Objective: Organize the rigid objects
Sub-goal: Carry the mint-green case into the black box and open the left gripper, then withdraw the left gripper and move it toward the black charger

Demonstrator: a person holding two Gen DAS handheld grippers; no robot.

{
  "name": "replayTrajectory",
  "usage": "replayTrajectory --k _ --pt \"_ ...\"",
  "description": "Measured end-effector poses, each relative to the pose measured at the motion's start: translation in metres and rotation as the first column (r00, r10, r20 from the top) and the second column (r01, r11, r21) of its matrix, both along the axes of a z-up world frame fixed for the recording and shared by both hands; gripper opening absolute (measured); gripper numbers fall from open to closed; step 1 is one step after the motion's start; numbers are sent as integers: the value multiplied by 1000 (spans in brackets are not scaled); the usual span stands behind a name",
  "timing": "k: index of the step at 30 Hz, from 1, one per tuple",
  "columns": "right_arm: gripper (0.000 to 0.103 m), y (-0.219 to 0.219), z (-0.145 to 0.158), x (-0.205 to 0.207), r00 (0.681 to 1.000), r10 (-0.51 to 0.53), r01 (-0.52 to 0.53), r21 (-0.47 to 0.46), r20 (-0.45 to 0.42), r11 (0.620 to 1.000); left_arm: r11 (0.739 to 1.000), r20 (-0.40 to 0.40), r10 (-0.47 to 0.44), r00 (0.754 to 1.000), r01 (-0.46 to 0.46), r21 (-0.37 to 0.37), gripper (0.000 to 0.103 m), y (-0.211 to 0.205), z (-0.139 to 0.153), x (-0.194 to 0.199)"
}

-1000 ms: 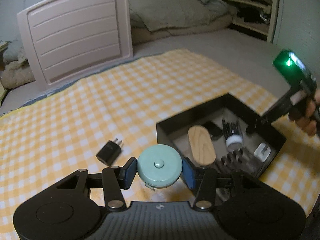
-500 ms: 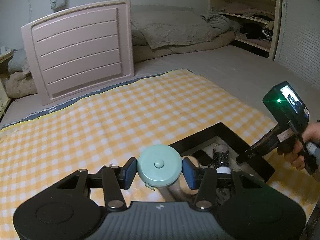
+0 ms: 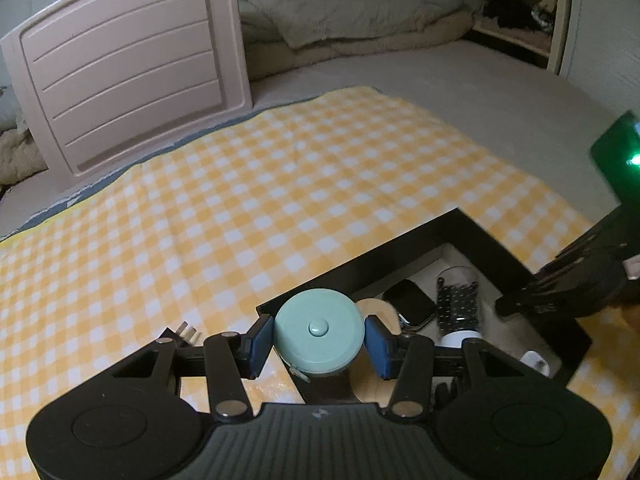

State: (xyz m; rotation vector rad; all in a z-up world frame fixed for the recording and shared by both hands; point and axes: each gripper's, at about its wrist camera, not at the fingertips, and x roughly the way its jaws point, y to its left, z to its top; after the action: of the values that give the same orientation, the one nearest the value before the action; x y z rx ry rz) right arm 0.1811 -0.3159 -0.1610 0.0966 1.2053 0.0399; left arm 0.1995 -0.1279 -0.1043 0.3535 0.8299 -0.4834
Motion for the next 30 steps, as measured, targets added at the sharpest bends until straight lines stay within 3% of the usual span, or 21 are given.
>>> replayTrajectory --k 10,14,30 --pt "4 0 -1 0 1000 -1 1 2 0 1000 1000 -7 -1 1000 1 27 51 -4 -7 8" --pt "4 -1 -1 -1 1000 0 0 -1 0 1000 1000 -8 22 1000 -22 22 64 -2 -5 7" --pt "4 0 -1 0 1000 0 0 1 0 1000 999 -9 39 999 -39 -9 65 5 6 0"
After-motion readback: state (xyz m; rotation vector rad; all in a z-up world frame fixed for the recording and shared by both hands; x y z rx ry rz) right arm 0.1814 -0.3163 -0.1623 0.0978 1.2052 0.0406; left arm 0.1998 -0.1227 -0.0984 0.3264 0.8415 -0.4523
